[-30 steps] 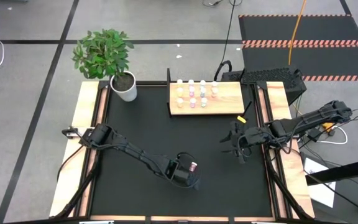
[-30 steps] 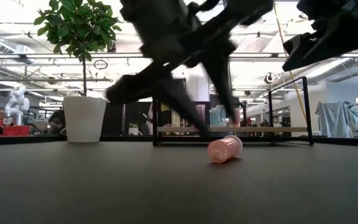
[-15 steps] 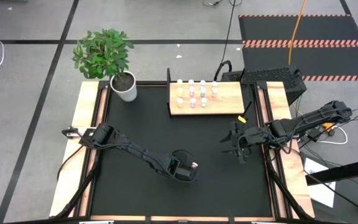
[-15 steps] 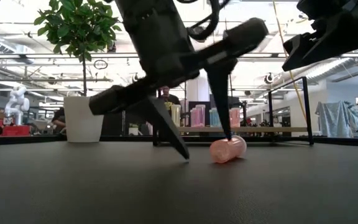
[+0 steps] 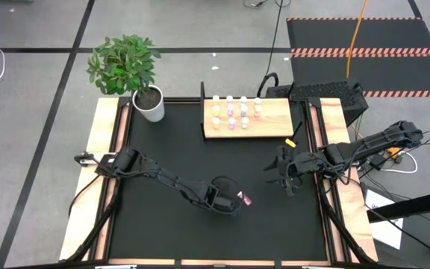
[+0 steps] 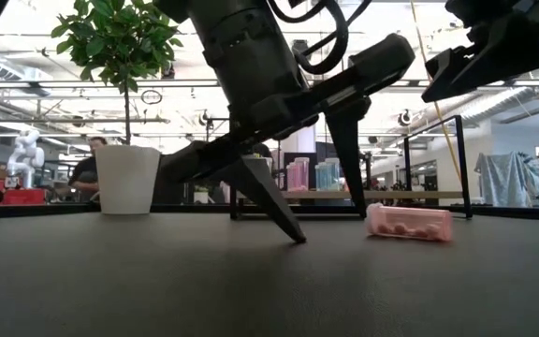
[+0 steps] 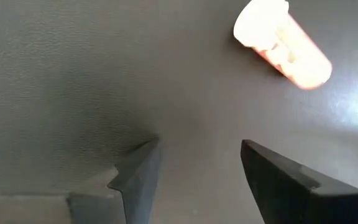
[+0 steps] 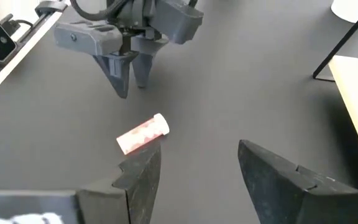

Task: Pick and place medicine bottles onto shelf by color
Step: Put the orange pill bottle on the shelf aligned with the other orange pill bottles

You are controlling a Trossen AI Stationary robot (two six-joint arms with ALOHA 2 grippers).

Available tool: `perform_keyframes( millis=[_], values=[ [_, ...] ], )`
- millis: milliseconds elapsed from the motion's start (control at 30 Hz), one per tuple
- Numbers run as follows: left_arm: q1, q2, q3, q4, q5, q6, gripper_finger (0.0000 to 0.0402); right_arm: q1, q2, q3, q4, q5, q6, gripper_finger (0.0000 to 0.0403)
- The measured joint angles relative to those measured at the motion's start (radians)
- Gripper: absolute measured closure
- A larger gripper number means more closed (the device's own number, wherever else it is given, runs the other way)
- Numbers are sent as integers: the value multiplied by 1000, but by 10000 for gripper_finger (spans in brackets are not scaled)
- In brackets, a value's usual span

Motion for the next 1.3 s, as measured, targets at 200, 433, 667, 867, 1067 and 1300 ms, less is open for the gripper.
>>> perform_keyframes(
  millis=[200, 433, 667, 867, 1067, 1300],
  values=[
    [22, -3, -1, 26, 9, 7, 172, 0, 5, 0, -14, -3, 98, 195],
    [32, -27, -4, 34, -2, -14, 172, 9, 107, -104, 117, -136, 188, 195],
    [31, -34, -4, 120, -2, -99, 172, 13, 275, -145, 351, -157, 149, 195],
    [33, -34, -4, 111, 56, -117, 172, 13, 489, -155, 597, -166, -37, 195],
    [12, -34, -3, 116, 81, -142, 172, 13, 669, -128, 749, -228, -133, 195],
    [7, -34, -3, 150, 83, -170, 172, 13, 822, -15, 802, -218, -206, 195]
  ],
)
